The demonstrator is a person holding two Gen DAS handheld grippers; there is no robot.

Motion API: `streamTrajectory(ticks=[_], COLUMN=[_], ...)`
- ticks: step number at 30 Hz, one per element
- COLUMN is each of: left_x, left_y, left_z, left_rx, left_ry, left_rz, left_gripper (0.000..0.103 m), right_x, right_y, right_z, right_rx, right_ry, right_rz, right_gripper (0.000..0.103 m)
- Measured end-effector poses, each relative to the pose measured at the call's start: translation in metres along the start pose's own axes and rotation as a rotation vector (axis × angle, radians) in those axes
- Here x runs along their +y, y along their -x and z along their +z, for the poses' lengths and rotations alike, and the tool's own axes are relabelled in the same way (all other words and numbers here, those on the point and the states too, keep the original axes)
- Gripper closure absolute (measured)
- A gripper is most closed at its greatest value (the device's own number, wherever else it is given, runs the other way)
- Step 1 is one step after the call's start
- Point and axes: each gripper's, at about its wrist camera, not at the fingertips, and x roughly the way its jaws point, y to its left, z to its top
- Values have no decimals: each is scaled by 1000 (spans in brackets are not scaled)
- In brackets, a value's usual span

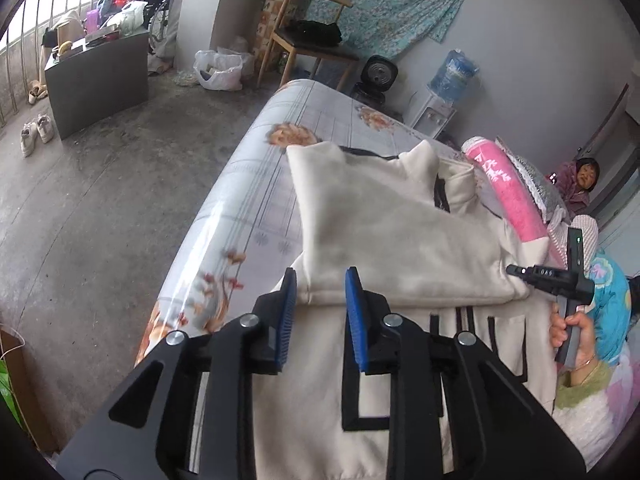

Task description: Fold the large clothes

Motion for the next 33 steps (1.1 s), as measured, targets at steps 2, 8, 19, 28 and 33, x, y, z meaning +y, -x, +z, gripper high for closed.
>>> streamTrajectory(ticks=[2,8,19,28,33], left_x=[1,18,-15,-62,-69], left_y=[-22,-113,-113,-138,-133], left_z=[23,76,59,12,-4], left_rx=[5,102,85,194,165], left_ry=[9,91,-67,-261,-329], left_rz=[-20,33,29,78,142], left_gripper=[78,79,79,60,49], right_x=[13,21,-9,51,60], right_y=[17,22,11,-9,-13], right_z=[-1,1,11,-5,-21], right_rx=[-73,-125,-84,-21,5], right_ry=[60,103,86,272,281], right_rz=[-22,-39,-153,-60,-152], right_gripper=[91,91,83,64,63])
